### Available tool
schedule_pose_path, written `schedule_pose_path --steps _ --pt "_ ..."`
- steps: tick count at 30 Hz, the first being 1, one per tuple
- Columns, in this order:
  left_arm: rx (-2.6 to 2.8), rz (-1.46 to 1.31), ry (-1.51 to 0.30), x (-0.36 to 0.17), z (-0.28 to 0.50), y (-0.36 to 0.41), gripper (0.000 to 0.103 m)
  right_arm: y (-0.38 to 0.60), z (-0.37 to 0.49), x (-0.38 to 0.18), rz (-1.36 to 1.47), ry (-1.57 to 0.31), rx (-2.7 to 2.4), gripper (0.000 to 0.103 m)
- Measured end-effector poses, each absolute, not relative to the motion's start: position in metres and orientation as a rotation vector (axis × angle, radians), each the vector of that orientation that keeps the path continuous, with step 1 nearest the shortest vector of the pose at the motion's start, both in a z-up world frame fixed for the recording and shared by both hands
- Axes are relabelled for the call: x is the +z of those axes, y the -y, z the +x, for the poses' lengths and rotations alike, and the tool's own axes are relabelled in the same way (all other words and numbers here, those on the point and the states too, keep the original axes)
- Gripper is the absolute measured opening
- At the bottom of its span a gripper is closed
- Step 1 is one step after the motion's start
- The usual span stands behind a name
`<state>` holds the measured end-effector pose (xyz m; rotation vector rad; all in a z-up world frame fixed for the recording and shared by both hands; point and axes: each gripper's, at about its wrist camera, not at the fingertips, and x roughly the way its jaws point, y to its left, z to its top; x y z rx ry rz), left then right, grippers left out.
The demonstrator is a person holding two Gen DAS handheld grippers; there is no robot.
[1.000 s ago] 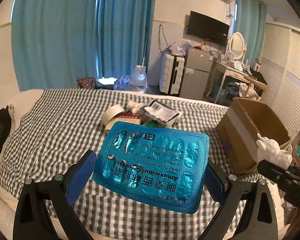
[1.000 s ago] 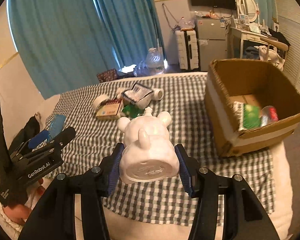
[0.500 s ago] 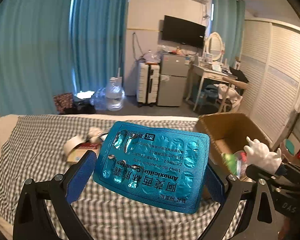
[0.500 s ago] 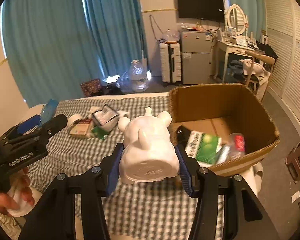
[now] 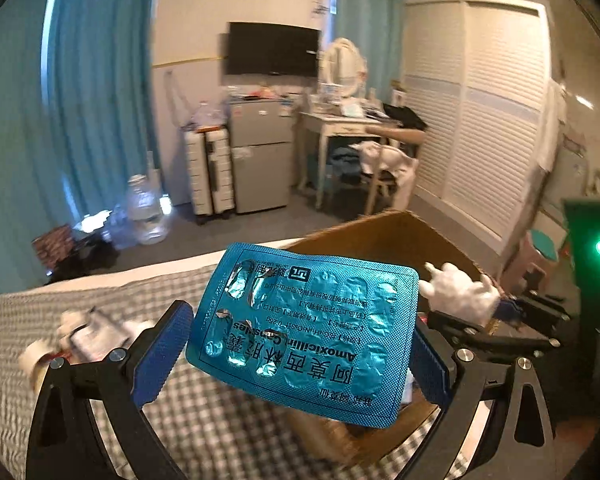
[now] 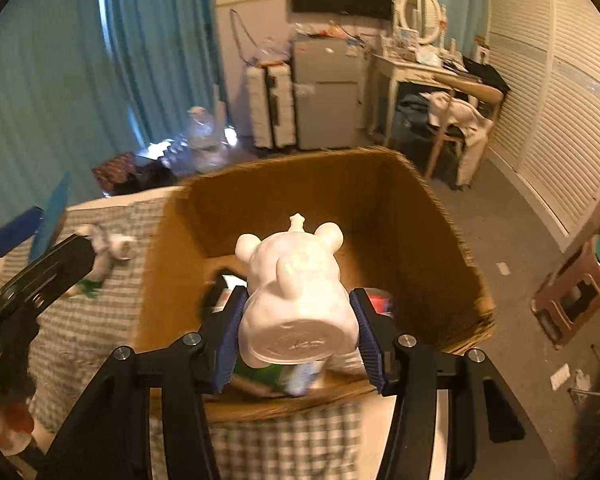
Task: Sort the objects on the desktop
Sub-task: 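Carry the blister pack and piggy bank with both tools over the cardboard box, then open both tools to drop the blister pack and piggy bank into the box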
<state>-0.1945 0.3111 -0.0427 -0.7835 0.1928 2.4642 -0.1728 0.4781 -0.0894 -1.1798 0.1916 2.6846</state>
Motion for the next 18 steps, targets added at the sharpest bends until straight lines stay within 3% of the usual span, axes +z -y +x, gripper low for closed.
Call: schedule_pose_path --steps 8,9,10,12,18 --pt "2.426 -0.796 -0.286 -0.065 -0.225 -0.356 0.101 -0.518 -0.197 -0.105 -1.213 -0.173 2.638 0.052" --pt "2.428 -0.806 -0.302 -0.066 -0.229 -0.357 0.101 -0.519 -0.199 -0.105 -1.204 -0.170 2.647 0.054" --pt "2.432 -0.820 -0.318 -0.068 -0.233 -0.356 0.102 -0.519 -0.201 -0.105 -1.200 -0.166 2.651 0.072" --pt "2.447 -0.840 -0.343 -0.069 -0.238 -0.352 0.103 -0.517 -0.202 -0.102 -1.169 -0.133 2.637 0.094" --pt "2.467 -0.822 -0.305 -0.049 -0.234 -0.332 0.103 -0.505 -0.193 -0.080 -1.077 -0.107 2.649 0.094"
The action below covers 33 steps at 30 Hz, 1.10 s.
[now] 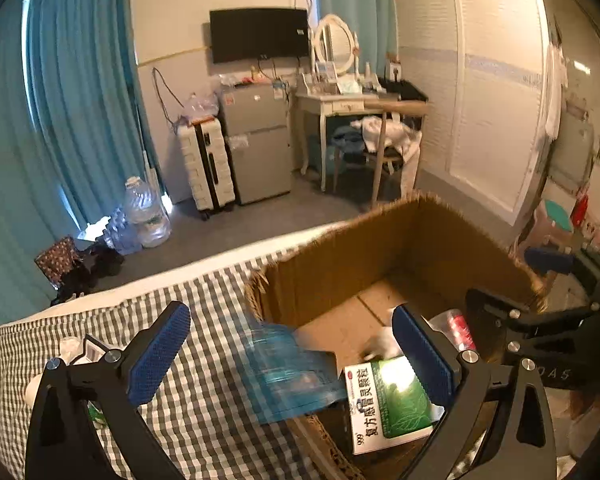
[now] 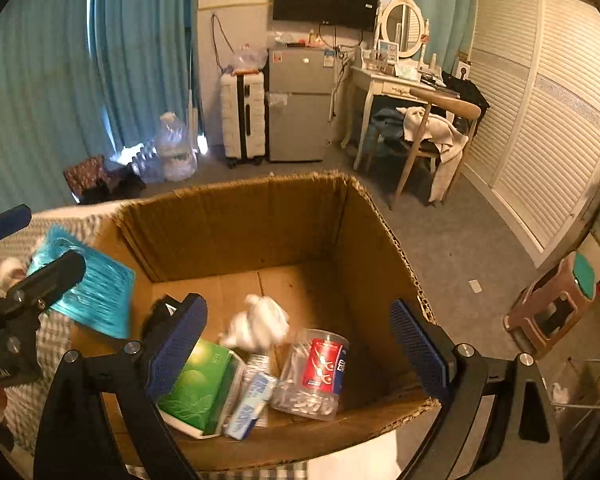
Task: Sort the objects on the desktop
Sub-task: 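Open both tools to drop the blister pack and piggy bank into the box, then move both tools back over the items on the bed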
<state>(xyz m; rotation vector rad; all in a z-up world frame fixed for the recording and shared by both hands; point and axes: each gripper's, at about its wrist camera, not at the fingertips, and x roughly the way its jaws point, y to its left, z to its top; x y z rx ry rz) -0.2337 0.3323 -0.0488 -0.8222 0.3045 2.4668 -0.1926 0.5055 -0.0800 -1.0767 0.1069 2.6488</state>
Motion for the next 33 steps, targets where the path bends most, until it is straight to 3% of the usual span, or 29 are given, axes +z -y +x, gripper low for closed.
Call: schedule_pose_path --steps 11,21,27,33 --pt "2.533 -0.721 -0.257 0.027 -0.192 -0.276 0.103 -0.460 -0.141 -0.043 -1.037 -0.216 2.736 0.094" --pt "2.775 -0.736 -0.178 0.060 -0.177 -0.142 0.103 -0.360 -0.117 -0.014 -0.953 -0.196 2.931 0.095" --pt "2.939 -0.780 -0.133 0.037 -0.184 -0.049 0.103 -0.300 -0.113 -0.023 -0.874 -0.214 3.040 0.097" --pt "3.059 -0.900 -0.052 -0.037 -0.193 0.015 0.103 -0.254 -0.130 -0.068 -0.899 -0.270 3.088 0.097"
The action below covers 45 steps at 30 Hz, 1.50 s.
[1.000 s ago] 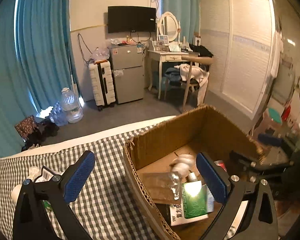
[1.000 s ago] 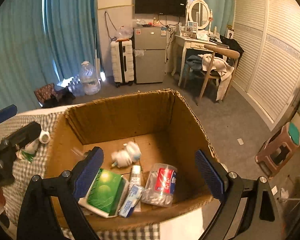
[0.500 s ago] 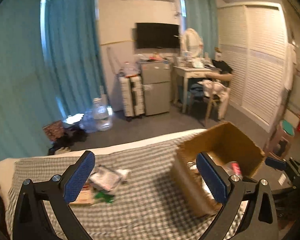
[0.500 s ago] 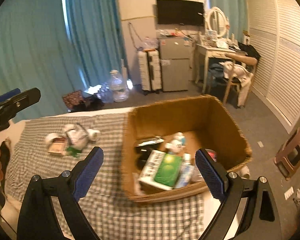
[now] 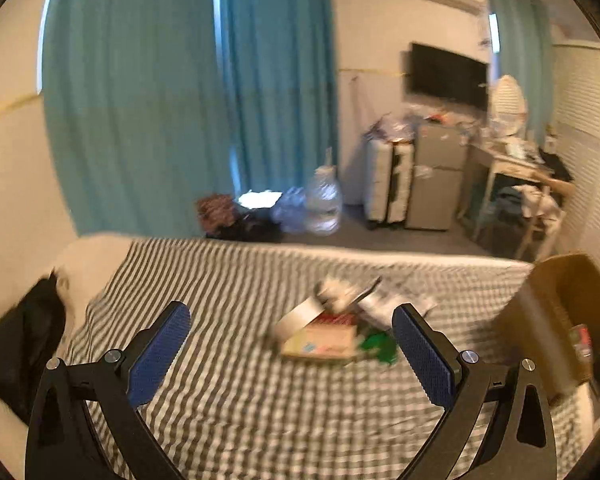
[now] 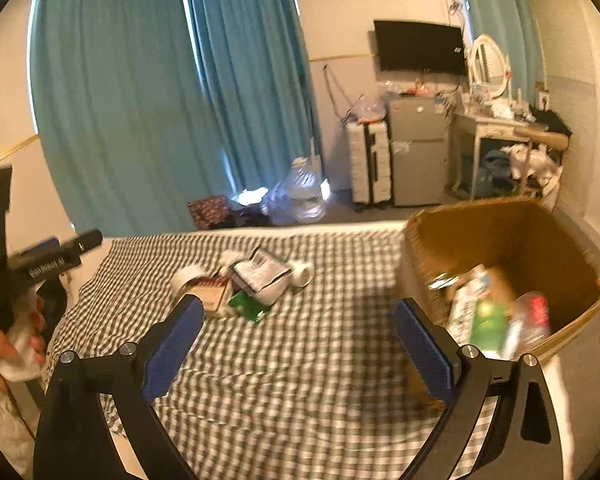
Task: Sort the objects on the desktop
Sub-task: 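Move both tools back over the items on the bed, then grasp the tape roll with the left tool while the right grasps the white bag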
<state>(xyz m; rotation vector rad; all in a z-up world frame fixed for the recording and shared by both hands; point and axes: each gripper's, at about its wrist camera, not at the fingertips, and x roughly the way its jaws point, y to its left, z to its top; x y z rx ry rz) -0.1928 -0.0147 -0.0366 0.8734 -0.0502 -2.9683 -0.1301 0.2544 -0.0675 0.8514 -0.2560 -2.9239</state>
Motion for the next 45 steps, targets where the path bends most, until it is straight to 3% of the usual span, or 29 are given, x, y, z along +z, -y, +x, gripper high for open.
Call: schedule_pose_path --steps 11,20,26,31,35,37,39,42,44,45 --pt "-2.841 1.113 -0.046 -0.179 -0.254 0.042 0.103 -0.223 -0.198 -0.155 1.021 0.189 -2.906 0.097" --pt "-2.912 1.008 -0.023 -0.201 -0.328 0.058 0.103 -0.210 -0.279 -0.196 1.083 0.229 -2.829 0.097" --pt "-3.010 1.092 -0.303 -0.213 -0.342 0.073 0.103 -0.190 -0.331 -0.203 1.045 0.287 -2.778 0.097" --pt "-3.079 1.050 -0.085 -0.215 -0.346 0.057 0.103 -0.179 -0.365 -0.218 1.115 0.378 -2.775 0.095" --pt "-3.051 1.118 -0.077 -0.227 -0.366 0.060 0.103 -0.180 -0.374 -0.230 1.171 0.470 -2.747 0.070" --pt "-3.051 1.171 -0.135 -0.232 -0.370 0.065 0.101 -0.177 -0.371 -0.230 1.184 0.430 -2.726 0.045" --pt "-3.063 1.173 -0.159 -0.232 -0.368 0.068 0.094 -0.175 -0.368 -0.230 1.201 0.378 -2.720 0.037" --pt "-3.073 1.199 -0.181 -0.229 -0.367 0.073 0.076 -0.177 -0.358 -0.226 1.175 0.384 -2.720 0.025" --pt "-3.079 1.199 -0.178 -0.226 -0.366 0.074 0.053 -0.180 -0.350 -0.221 1.156 0.396 -2.735 0.021" --pt "-3.080 1.190 -0.168 -0.225 -0.365 0.075 0.048 -0.181 -0.347 -0.219 1.157 0.399 -2.726 0.018"
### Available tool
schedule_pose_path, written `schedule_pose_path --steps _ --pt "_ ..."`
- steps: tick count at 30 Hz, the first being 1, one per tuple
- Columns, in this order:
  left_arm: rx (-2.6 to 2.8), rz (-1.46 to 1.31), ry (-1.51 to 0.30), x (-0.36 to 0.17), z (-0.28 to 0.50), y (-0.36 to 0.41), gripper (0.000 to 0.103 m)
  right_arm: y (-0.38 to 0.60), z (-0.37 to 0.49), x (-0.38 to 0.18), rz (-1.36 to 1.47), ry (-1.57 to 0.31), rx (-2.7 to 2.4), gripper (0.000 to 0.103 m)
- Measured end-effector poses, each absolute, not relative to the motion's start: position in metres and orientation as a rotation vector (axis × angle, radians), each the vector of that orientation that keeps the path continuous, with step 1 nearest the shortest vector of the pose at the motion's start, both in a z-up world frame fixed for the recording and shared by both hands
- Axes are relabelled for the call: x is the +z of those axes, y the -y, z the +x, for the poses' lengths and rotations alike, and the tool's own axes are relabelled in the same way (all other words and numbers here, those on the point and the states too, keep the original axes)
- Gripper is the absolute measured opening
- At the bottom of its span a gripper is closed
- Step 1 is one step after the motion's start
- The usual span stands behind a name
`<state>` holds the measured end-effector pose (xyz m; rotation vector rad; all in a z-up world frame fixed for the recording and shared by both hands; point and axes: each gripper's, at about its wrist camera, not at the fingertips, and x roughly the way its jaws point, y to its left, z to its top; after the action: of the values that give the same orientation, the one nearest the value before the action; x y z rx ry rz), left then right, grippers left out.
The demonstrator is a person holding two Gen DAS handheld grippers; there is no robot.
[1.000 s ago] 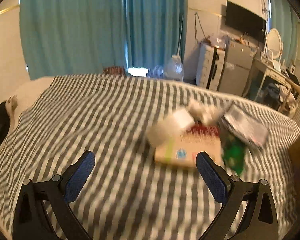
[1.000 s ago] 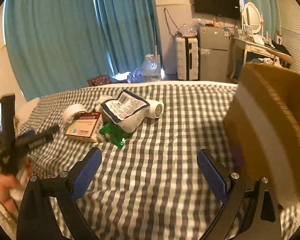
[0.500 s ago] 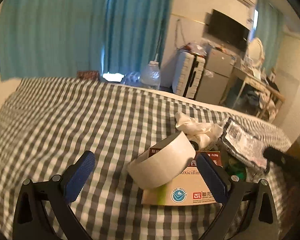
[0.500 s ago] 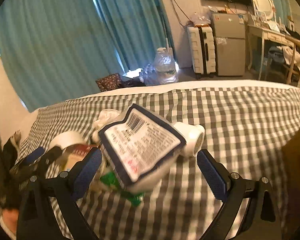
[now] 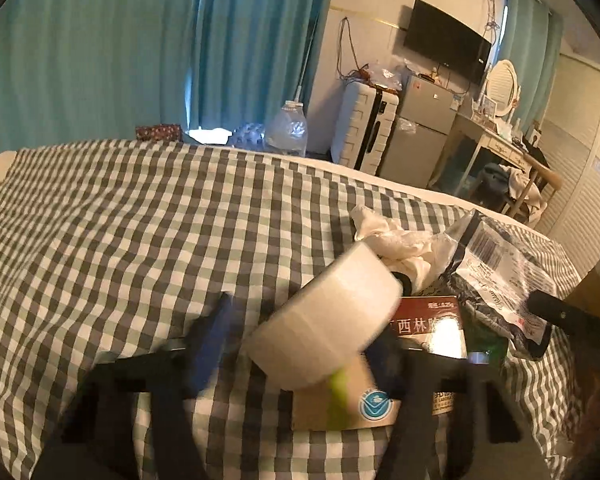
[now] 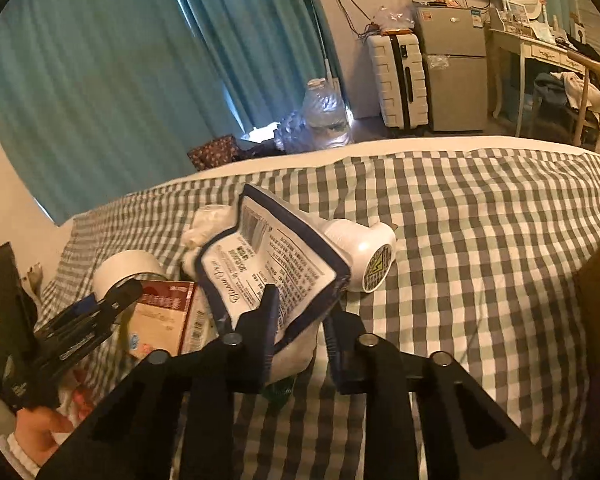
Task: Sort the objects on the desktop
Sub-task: 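Grasp the tape roll with the left tool while the right grasps the white bag, then lift and carry the tape roll and white bag with both tools to the box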
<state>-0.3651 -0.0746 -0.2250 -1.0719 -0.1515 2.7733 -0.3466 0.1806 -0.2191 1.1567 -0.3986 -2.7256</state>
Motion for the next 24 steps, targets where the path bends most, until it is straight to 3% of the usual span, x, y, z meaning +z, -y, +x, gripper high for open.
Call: schedule_pose_path --steps 6,13,24 --pt "2.843 -1.066 -0.016 -0.212 -0.352 0.066 0.040 -0.187 -0.308 -0.203 1.165 0.250 -2.753 0.013" --pt "2.966 -1.007 -0.106 -0.181 -0.284 0.072 0.037 -0.203 -0.251 -0.191 1.202 0.255 -2.746 0.011" --pt "2.921 -1.032 0.111 -0.150 -0.184 0.071 0.037 -0.209 -0.166 -0.189 1.275 0.285 -2.703 0.011"
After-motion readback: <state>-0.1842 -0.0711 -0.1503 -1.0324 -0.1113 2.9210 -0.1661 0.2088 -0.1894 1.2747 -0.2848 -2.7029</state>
